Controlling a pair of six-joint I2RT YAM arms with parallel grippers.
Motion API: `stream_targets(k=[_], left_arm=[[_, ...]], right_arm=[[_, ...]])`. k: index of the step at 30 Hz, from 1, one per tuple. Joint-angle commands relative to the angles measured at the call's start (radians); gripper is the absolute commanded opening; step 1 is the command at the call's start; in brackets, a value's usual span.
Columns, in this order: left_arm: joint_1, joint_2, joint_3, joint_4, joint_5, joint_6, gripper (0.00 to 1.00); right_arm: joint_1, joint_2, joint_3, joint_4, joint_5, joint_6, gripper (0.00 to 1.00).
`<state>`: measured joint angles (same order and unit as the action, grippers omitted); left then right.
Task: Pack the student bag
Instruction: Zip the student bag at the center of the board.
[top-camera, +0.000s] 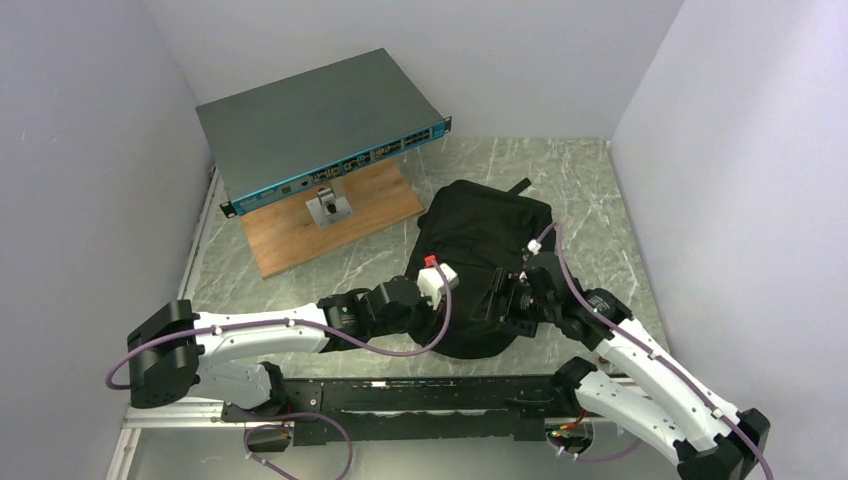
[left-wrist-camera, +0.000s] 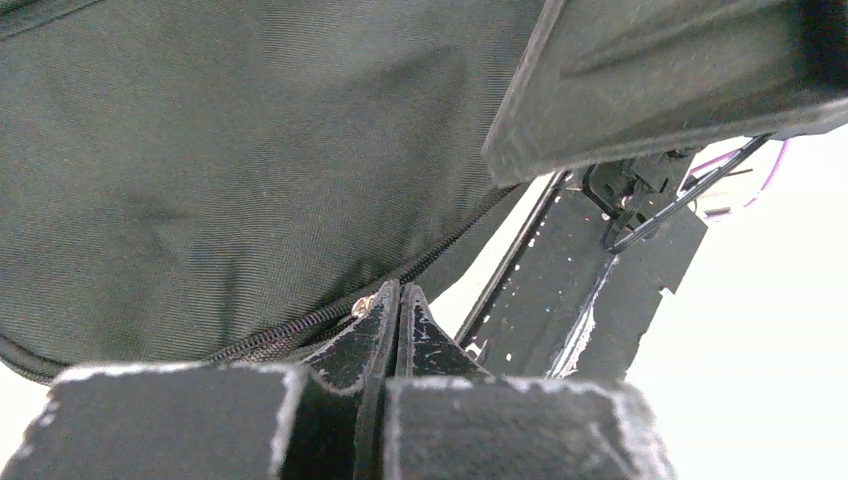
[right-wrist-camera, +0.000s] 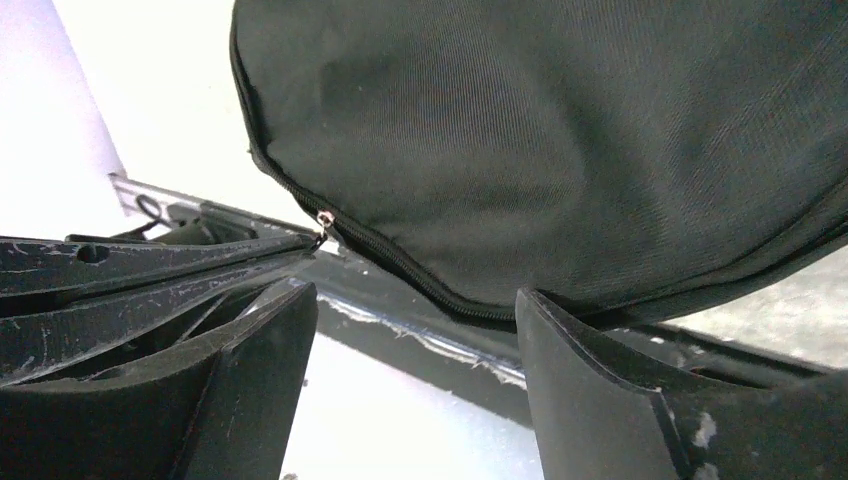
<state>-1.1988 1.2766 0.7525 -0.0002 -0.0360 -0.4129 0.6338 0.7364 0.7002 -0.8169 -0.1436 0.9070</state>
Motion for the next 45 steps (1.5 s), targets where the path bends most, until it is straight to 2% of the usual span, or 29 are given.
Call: stream_targets(k=[1, 5, 9, 13, 16, 19, 23, 28, 30, 33, 35, 42, 44, 45], left_arm=[[0.004, 0.014, 0.040, 0.054, 0.065, -0.020, 0.00], [0.003, 0.019, 0.048, 0.071, 0.072, -0.029, 0.00], [0.001, 0.032, 0.076, 0.065, 0.074, -0.030, 0.00], [-0.001, 0.042, 0.094, 0.071, 0.074, -0.042, 0.00], [-0.007, 0.060, 0.136, 0.071, 0.089, -0.038, 0.00], [-0.016, 0.088, 0.188, 0.066, 0.101, -0.014, 0.00], [-0.019, 0.103, 0.226, 0.052, 0.102, 0.002, 0.00], [-0.027, 0.108, 0.242, 0.077, 0.121, -0.012, 0.00], [-0.035, 0.118, 0.258, 0.069, 0.128, -0.007, 0.00], [-0.043, 0.134, 0.276, 0.068, 0.141, -0.002, 0.00], [-0.050, 0.142, 0.282, 0.065, 0.149, -0.006, 0.00], [-0.056, 0.083, 0.178, 0.112, 0.115, -0.049, 0.00], [-0.055, 0.065, 0.169, 0.094, 0.090, -0.046, 0.00], [-0.054, 0.058, 0.164, 0.088, 0.073, -0.040, 0.00]], right_arm=[[0.008, -0.098, -0.073, 0.070, -0.122, 0.218, 0.75], [0.007, -0.189, -0.128, 0.084, -0.069, 0.314, 0.75], [0.008, -0.151, -0.155, 0.084, -0.116, 0.335, 0.74], [0.007, -0.098, -0.051, -0.022, -0.093, 0.239, 0.74], [0.007, -0.053, 0.094, -0.191, -0.024, 0.154, 0.75], [0.007, -0.041, 0.169, -0.301, 0.037, 0.138, 0.77], [0.007, -0.087, 0.107, -0.322, 0.018, 0.277, 0.77], [0.007, -0.181, -0.051, -0.200, -0.085, 0.501, 0.73], [0.007, -0.207, -0.077, -0.180, -0.067, 0.562, 0.71], [0.007, -0.214, -0.075, -0.194, 0.025, 0.609, 0.65], [0.007, -0.199, -0.074, -0.205, 0.087, 0.630, 0.58], [0.007, -0.158, -0.108, -0.213, 0.232, 0.725, 0.34], [0.007, -0.182, -0.129, -0.208, 0.252, 0.761, 0.22], [0.007, -0.201, -0.143, -0.204, 0.266, 0.772, 0.08]])
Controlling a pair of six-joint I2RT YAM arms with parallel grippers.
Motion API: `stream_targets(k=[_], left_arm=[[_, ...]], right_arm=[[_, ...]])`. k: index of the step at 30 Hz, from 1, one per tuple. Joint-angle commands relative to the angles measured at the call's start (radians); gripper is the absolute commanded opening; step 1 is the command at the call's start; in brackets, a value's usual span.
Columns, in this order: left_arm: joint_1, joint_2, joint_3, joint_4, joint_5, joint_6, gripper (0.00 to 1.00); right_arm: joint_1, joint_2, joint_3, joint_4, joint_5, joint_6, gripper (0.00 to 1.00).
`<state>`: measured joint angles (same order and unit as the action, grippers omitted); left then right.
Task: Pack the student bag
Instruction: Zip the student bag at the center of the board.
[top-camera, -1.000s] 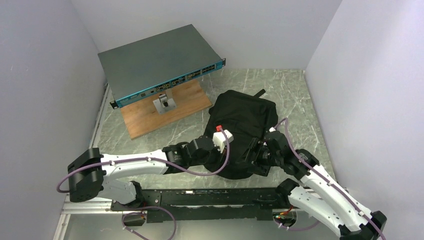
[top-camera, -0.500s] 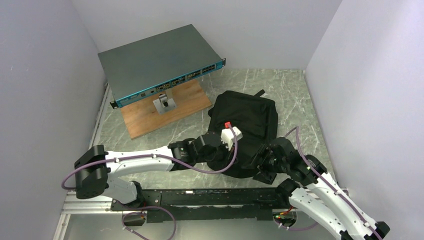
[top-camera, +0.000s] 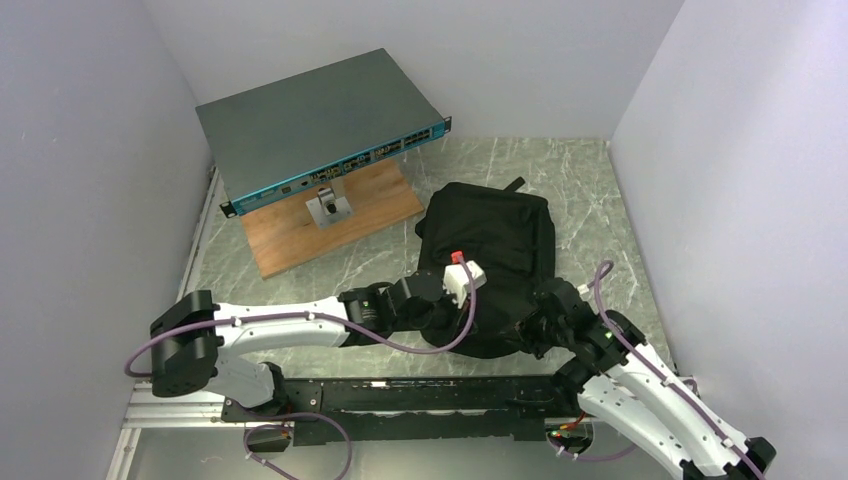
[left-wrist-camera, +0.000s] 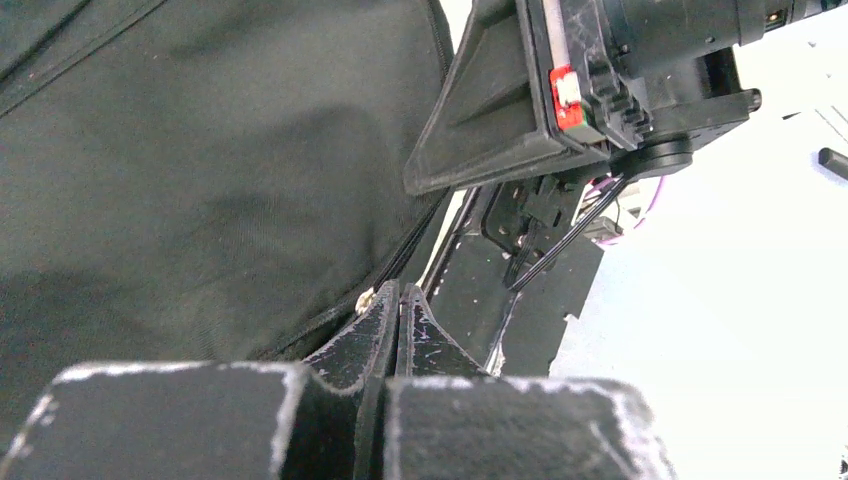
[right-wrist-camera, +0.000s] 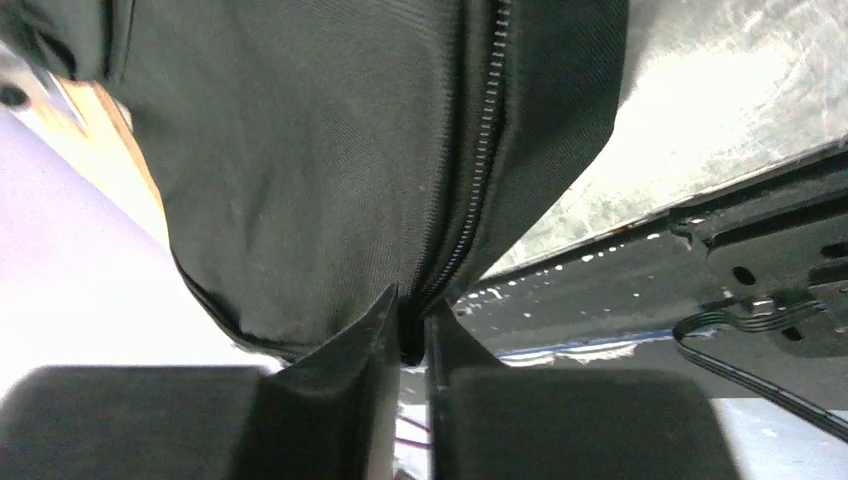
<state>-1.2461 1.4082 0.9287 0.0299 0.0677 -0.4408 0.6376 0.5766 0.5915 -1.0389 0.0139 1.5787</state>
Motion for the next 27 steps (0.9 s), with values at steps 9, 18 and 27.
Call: stream_targets(k=[9, 18, 27], left_arm=[[0.187, -0.216, -0.192, -0.179, -0.443, -0.078, 0.00], [0.359, -0.175, -0.169, -0.059, -0.198, 0.084, 0.00], [0.333, -0.153, -0.143, 0.076, 0.162, 0.052, 0.00]], right_arm=[[0.004, -0.286, 0.074, -0.296, 0.464, 0.240, 0.00], [0.005, -0.265, 0.188, -0.309, 0.626, 0.065, 0.00], [0.005, -0.181, 0.387, 0.074, 0.234, -0.860, 0.73]])
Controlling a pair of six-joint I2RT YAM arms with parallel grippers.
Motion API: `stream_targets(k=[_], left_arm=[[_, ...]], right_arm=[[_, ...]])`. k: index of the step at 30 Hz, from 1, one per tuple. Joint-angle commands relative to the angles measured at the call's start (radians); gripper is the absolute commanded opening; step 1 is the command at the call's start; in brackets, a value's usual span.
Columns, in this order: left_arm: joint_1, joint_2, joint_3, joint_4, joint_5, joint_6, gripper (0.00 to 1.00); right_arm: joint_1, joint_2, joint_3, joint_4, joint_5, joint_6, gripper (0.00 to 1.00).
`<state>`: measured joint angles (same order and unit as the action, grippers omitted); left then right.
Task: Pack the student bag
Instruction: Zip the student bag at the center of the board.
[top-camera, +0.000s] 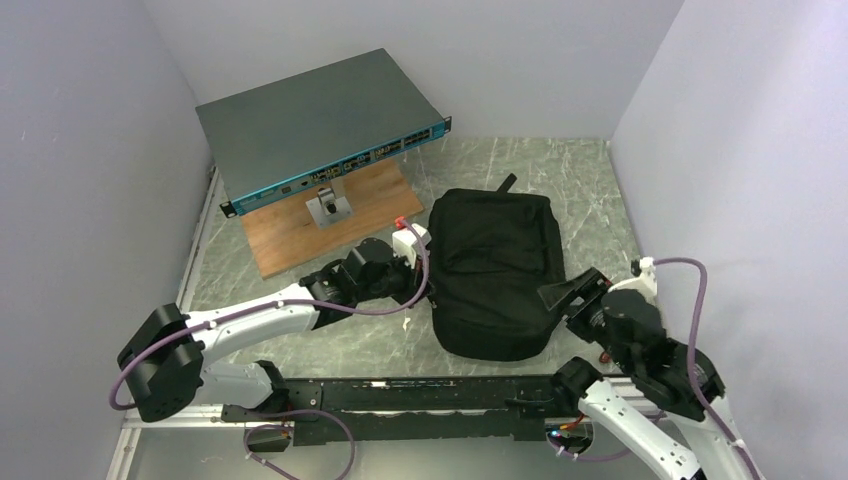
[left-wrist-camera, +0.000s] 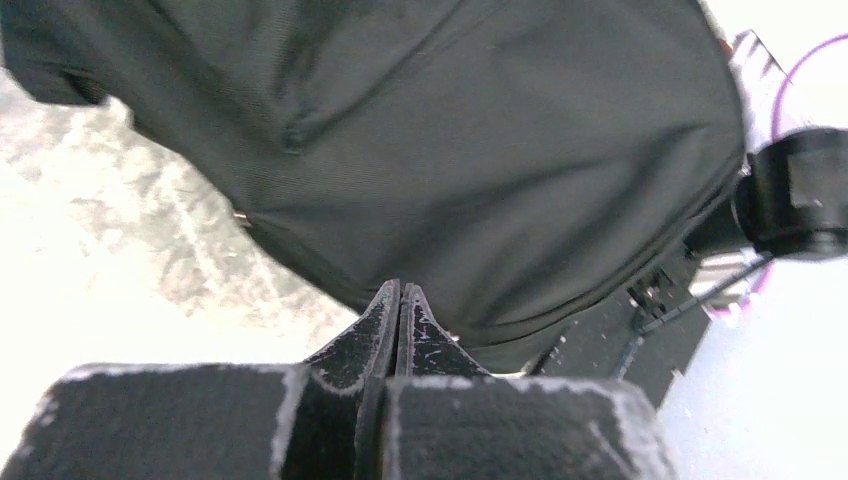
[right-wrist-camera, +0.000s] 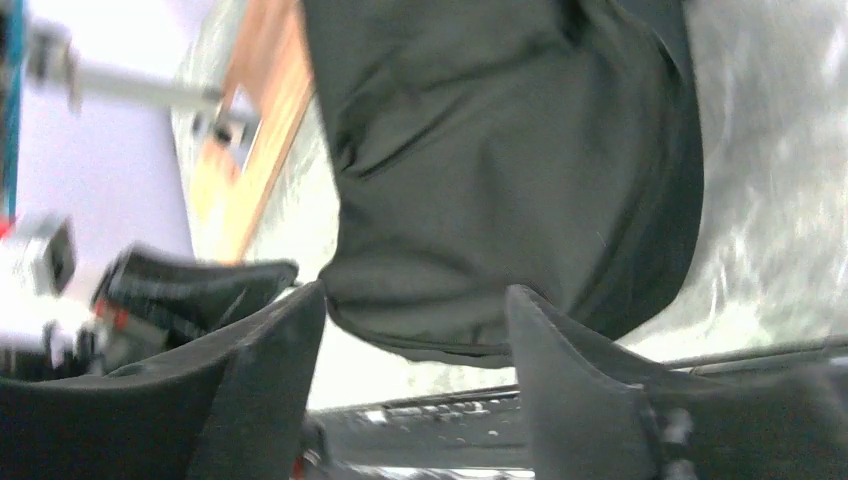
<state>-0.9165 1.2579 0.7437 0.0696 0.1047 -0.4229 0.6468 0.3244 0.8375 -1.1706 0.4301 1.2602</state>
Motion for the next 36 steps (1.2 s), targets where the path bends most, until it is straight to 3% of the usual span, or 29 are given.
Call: stream_targets(k=[1, 4, 7, 9, 14, 20, 25, 31, 33, 36], left_arm=[[0.001, -0.002, 0.044, 0.040, 0.132, 0.029, 0.00], [0.002, 0.013, 0.049, 0.054, 0.146, 0.014, 0.00], [0.000, 0.025, 0.048, 0.054, 0.156, 0.006, 0.00], [0.000, 0.019, 0.035, 0.056, 0.141, -0.007, 0.00], [0.001, -0.019, -0.005, 0.062, 0.105, -0.037, 0.00], [0.000, -0.031, -0.016, 0.054, 0.095, -0.041, 0.00], [0.000, -0.053, -0.053, 0.080, 0.083, -0.072, 0.00], [0.001, -0.043, -0.043, 0.073, 0.061, -0.076, 0.00], [0.002, -0.030, -0.025, 0.060, 0.049, -0.077, 0.00], [0.009, -0.013, -0.009, 0.021, -0.034, -0.091, 0.00]], right_arm=[[-0.004, 0.117, 0.173, 0.208, -0.241, -0.606, 0.80], [-0.004, 0.264, 0.240, 0.198, -0.386, -0.758, 0.91], [-0.003, 0.437, 0.237, 0.215, -0.602, -0.871, 0.88], [0.006, 0.525, 0.219, 0.258, -0.661, -0.876, 0.84], [0.083, 0.668, 0.175, 0.353, -0.605, -0.767, 0.81], [0.261, 0.745, 0.110, 0.447, -0.456, -0.735, 0.81], [0.310, 0.736, -0.017, 0.581, -0.358, -0.689, 0.62], [0.417, 0.754, -0.056, 0.590, -0.142, -0.648, 0.67], [0.445, 0.773, -0.044, 0.541, -0.059, -0.618, 0.62], [0.463, 0.781, -0.034, 0.469, -0.051, -0.577, 0.26]])
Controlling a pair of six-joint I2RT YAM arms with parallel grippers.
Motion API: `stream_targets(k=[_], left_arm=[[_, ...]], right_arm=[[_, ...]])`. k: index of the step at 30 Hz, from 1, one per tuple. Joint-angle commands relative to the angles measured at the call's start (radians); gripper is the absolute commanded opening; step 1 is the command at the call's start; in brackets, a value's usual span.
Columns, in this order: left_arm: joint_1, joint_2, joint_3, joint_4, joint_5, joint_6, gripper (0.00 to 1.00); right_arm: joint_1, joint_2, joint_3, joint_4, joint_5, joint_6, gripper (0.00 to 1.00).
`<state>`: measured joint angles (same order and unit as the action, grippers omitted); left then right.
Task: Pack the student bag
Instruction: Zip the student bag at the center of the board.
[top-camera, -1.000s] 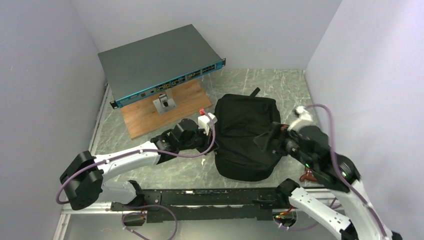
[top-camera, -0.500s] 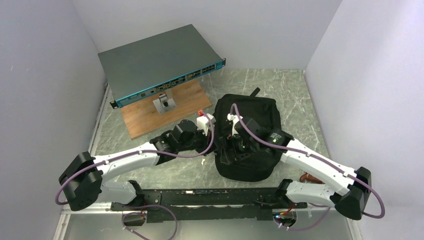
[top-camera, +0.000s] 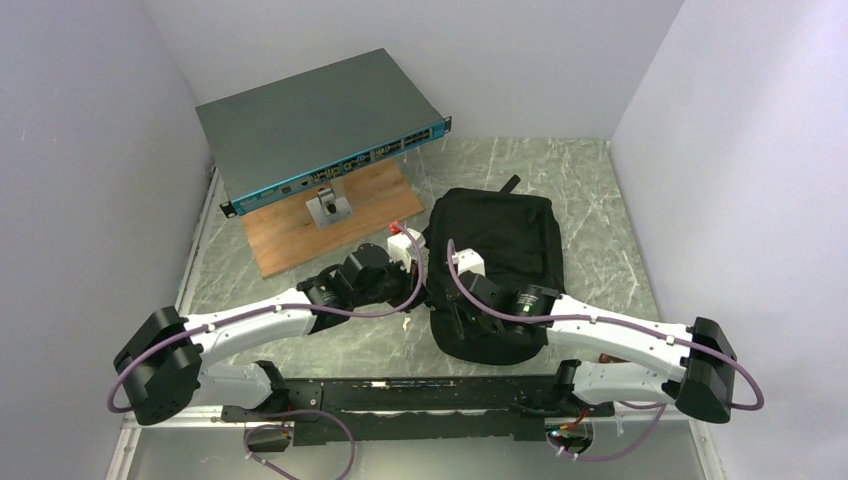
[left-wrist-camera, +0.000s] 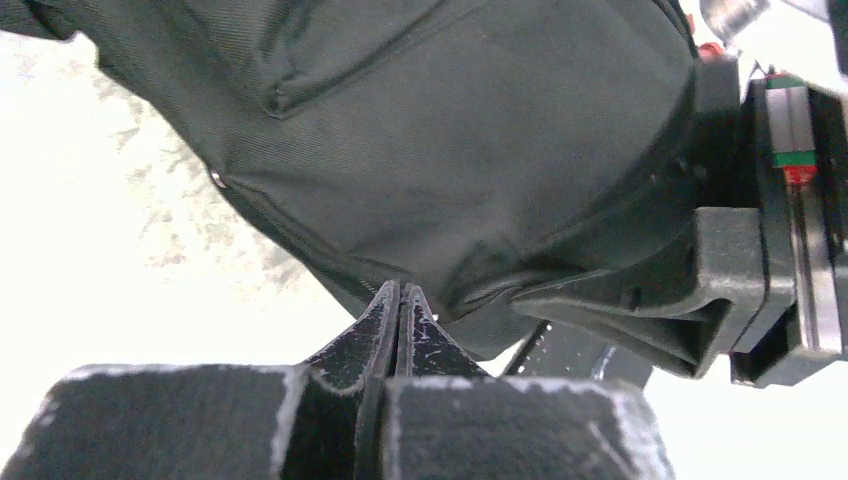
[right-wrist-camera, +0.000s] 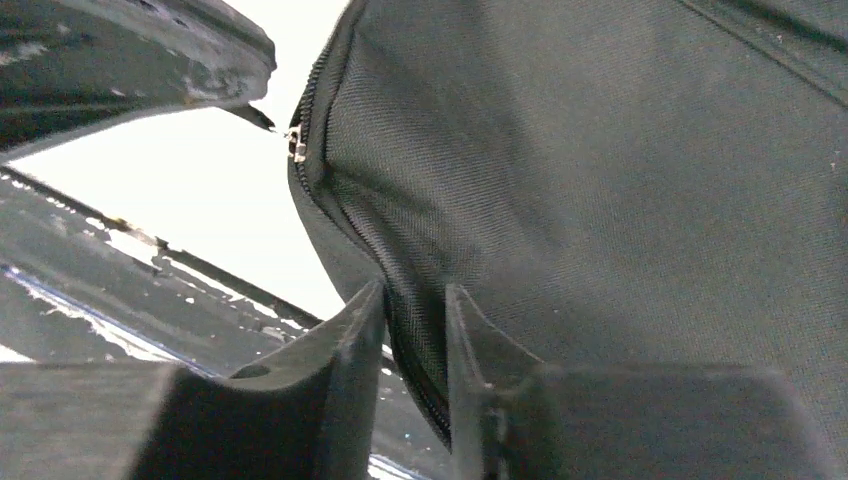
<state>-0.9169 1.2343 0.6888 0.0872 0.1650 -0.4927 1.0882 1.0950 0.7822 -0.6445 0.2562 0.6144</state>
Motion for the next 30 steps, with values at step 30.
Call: stream_targets(k=[30], left_arm=[[0.194, 0.325, 0.364, -0.247, -0.269, 0.134, 0.00]], right_arm=[[0.033, -0.349, -0.128, -0.109, -0.082, 0.295, 0.00]])
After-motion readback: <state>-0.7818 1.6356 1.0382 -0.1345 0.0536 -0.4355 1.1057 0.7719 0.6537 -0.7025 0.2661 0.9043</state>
